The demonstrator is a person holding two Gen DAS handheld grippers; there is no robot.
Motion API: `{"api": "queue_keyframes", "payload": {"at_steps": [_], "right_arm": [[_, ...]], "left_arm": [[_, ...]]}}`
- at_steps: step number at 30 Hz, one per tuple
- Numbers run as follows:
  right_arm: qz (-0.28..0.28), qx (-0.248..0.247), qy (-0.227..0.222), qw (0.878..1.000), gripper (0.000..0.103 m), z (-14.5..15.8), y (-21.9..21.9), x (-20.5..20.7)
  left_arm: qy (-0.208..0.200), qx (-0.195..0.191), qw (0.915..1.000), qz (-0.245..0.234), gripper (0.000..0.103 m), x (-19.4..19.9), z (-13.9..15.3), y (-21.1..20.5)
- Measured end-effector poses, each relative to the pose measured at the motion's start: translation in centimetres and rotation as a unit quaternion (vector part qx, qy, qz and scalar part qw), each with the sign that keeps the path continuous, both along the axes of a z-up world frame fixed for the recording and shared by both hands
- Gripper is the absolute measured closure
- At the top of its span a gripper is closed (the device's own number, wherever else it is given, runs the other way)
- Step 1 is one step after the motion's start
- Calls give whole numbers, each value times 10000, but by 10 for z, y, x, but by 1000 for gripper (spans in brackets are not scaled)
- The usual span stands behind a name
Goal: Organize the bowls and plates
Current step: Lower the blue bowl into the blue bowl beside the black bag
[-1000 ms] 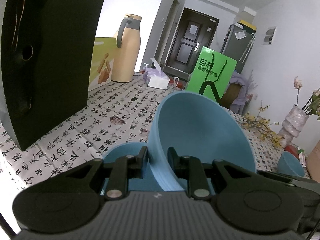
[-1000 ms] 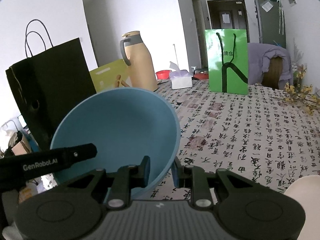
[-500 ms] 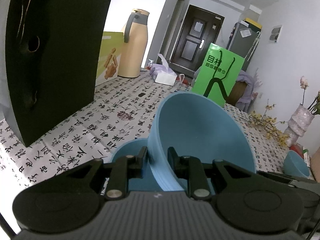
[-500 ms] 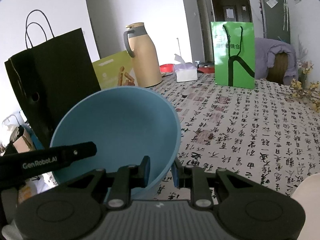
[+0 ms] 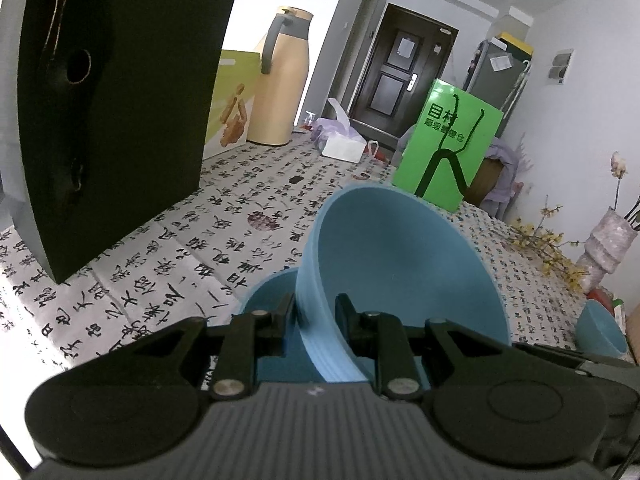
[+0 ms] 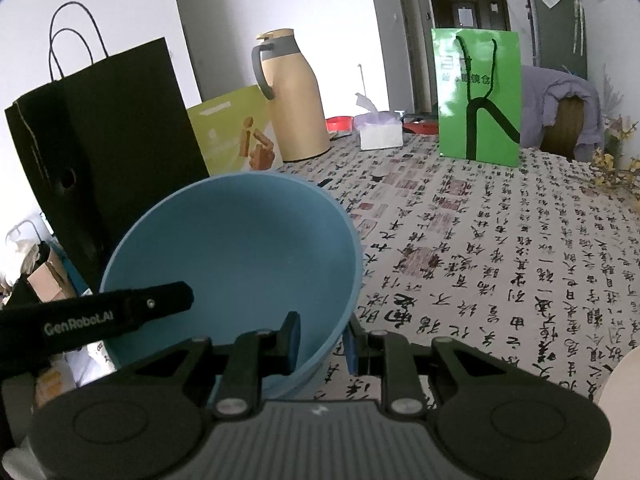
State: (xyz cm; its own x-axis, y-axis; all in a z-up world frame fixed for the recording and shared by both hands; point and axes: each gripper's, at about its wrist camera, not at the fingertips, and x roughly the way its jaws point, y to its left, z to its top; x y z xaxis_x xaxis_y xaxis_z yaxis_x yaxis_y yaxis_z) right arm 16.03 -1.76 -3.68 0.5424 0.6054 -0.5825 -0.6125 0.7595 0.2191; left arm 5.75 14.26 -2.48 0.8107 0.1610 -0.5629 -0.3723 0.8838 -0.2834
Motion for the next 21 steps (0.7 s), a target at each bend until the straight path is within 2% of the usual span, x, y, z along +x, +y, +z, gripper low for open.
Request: {"api": "queue_keyframes", "payload": {"at_steps": [12, 21], "right_arm": [[115, -185, -14, 9998, 81, -9, 12, -1], [118, -437, -296, 9985, 81, -9, 21, -6]], "left_arm": [[275, 125, 9995, -39, 81, -1, -13, 2], [405, 254, 9988, 53, 81, 1, -20, 3]]}}
